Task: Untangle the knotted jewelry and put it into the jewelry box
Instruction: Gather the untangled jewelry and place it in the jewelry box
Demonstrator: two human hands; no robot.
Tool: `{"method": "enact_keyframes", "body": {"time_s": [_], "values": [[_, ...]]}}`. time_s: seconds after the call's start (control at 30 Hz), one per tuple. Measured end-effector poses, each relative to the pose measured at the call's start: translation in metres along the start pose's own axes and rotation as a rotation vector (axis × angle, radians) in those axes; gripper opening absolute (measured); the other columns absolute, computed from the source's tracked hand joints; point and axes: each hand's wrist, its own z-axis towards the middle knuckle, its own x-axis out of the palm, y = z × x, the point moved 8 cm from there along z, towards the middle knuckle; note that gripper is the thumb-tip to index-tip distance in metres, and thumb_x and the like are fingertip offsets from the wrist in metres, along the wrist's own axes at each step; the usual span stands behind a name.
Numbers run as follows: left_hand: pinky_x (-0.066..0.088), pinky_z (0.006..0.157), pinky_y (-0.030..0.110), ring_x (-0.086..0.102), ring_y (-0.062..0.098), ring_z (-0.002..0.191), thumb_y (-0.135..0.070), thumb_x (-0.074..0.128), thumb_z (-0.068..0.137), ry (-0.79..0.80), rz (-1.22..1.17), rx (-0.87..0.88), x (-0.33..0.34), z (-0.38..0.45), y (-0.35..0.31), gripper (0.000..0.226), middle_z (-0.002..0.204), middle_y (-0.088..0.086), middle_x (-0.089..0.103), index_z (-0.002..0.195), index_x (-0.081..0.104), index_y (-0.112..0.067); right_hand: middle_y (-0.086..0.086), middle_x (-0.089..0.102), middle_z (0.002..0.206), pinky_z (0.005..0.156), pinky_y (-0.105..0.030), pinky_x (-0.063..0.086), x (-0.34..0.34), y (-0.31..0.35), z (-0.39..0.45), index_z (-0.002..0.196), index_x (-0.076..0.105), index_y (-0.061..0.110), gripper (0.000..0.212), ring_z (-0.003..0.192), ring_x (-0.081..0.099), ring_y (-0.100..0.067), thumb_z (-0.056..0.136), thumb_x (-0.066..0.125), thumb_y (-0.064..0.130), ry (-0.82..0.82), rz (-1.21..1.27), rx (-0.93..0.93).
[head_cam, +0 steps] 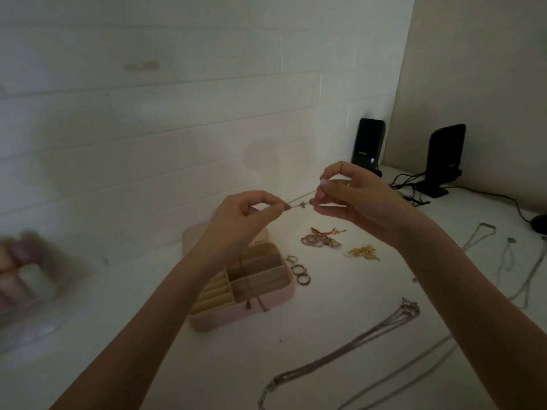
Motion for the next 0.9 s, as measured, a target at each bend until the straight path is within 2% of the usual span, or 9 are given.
{"method": "enact_keyframes", "body": {"time_s": [0.1,0.2,0.3,0.43,0.6,0.67,0.73,0.8,0.9], "values": [[0.016,0.042,0.022,0.02,0.012,0.042,-0.035,0.071,0.079,-0.034,-0.087,0.027,-0.009,0.005,-0.003,0.011,0.04,-0.007,0.033,0.078,0.077,-0.026,-0.006,0.059,0.073,0.071,-0.026,0.056,0.015,0.004,0.01,0.094,0.054,0.009,0.007,0.075,0.068,-0.018,0.094,0.05,0.003,0.07,0.155,-0.001],[0.014,0.043,0.024,0.019,0.015,0.043,-0.046,0.067,0.072,-0.072,-0.116,0.043,-0.016,0.009,-0.004,0.018,0.041,-0.002,0.032,0.072,0.077,-0.031,-0.005,0.057,0.073,0.068,-0.027,0.055,0.023,0.006,0.015,0.096,0.053,0.01,0.006,0.072,0.065,-0.016,0.093,0.051,0.006,0.113,0.17,-0.019],[0.015,0.042,0.022,0.02,0.013,0.041,-0.04,0.067,0.08,-0.078,-0.114,0.015,-0.019,0.013,-0.001,0.02,0.043,0.0,0.031,0.066,0.075,-0.028,-0.004,0.058,0.073,0.068,-0.027,0.055,0.024,0.006,0.019,0.096,0.054,0.011,0.006,0.071,0.065,-0.015,0.093,0.051,0.007,0.108,0.131,-0.036],[0.025,0.041,0.016,0.025,0.009,0.04,-0.032,0.058,0.092,0.014,-0.053,-0.042,-0.021,0.02,0.004,0.032,0.044,-0.003,0.033,0.062,0.067,-0.023,-0.004,0.058,0.072,0.066,-0.025,0.055,0.015,0.009,0.024,0.094,0.055,0.011,0.007,0.067,0.063,-0.012,0.094,0.051,0.006,0.06,0.069,-0.062],[0.026,0.042,0.017,0.026,0.009,0.042,-0.026,0.05,0.097,0.052,-0.13,-0.052,-0.02,0.024,0.004,0.03,0.046,-0.006,0.032,0.071,0.06,-0.014,-0.003,0.046,0.069,0.066,-0.017,0.051,0.032,-0.004,0.02,0.108,0.066,0.012,0.022,0.061,0.051,-0.005,0.097,0.049,0.017,0.209,-0.368,0.0],[0.026,0.042,0.018,0.027,0.009,0.043,-0.025,0.051,0.097,0.04,-0.134,-0.035,-0.021,0.025,0.003,0.03,0.047,-0.005,0.033,0.071,0.061,-0.013,-0.007,0.044,0.067,0.062,-0.013,0.048,0.045,-0.007,0.017,0.1,0.071,0.02,0.019,0.059,0.047,-0.009,0.094,0.053,0.023,0.282,-0.553,-0.006],[0.027,0.043,0.019,0.028,0.009,0.044,-0.025,0.052,0.096,0.05,-0.123,-0.028,-0.023,0.026,0.004,0.029,0.049,-0.004,0.034,0.071,0.062,-0.014,-0.005,0.05,0.064,0.057,-0.011,0.045,0.049,-0.004,0.018,0.086,0.072,0.025,0.016,0.06,0.047,-0.014,0.092,0.058,0.022,0.271,-0.695,-0.039],[0.03,0.046,0.019,0.03,0.009,0.046,-0.025,0.053,0.095,0.123,-0.076,-0.046,-0.023,0.025,0.007,0.025,0.051,-0.002,0.037,0.076,0.064,-0.013,-0.006,0.051,0.064,0.059,-0.012,0.048,0.045,-0.001,0.02,0.081,0.07,0.021,0.018,0.059,0.048,-0.014,0.093,0.057,0.019,0.218,-0.709,-0.064],[0.036,0.049,0.017,0.038,0.008,0.048,-0.02,0.053,0.095,0.3,0.027,-0.115,-0.019,0.021,0.017,0.013,0.053,-0.004,0.049,0.096,0.065,-0.014,-0.007,0.05,0.066,0.071,-0.022,0.057,0.029,0.001,0.023,0.082,0.065,0.01,0.02,0.059,0.052,-0.008,0.096,0.052,0.014,0.126,-0.496,-0.043]]}}
